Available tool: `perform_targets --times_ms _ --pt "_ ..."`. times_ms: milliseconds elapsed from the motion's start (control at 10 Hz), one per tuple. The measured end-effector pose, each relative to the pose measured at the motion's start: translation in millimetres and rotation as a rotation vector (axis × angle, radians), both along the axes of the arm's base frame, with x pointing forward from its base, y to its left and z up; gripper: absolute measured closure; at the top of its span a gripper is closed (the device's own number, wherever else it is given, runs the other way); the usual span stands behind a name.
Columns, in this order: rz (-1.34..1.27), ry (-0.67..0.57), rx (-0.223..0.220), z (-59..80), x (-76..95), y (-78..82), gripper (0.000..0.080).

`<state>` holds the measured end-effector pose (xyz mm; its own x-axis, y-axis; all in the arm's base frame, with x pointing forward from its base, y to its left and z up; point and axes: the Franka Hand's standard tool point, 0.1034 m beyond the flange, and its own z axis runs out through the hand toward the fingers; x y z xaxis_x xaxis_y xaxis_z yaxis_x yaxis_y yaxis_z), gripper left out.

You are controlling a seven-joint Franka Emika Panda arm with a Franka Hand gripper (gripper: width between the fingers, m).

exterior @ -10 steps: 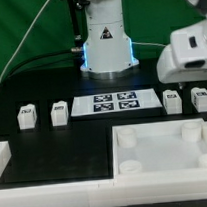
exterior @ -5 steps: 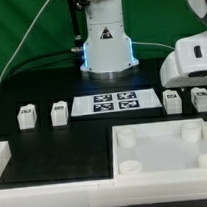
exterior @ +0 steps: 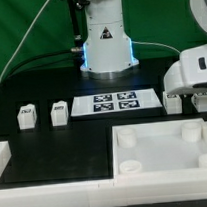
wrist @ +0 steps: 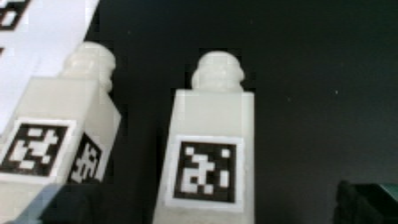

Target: Assemble one leg

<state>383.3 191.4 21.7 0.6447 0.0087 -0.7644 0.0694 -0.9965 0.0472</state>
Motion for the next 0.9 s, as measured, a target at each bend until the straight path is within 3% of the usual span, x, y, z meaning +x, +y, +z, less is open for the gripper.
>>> perform_targets --times_ms 800,900 --pt "-0.005 -0.011 0.007 -14.4 -1.6 -0.1 0.0150" --pt "-0.004 -0.011 0.007 -14.7 -1.8 -0.1 0.0186"
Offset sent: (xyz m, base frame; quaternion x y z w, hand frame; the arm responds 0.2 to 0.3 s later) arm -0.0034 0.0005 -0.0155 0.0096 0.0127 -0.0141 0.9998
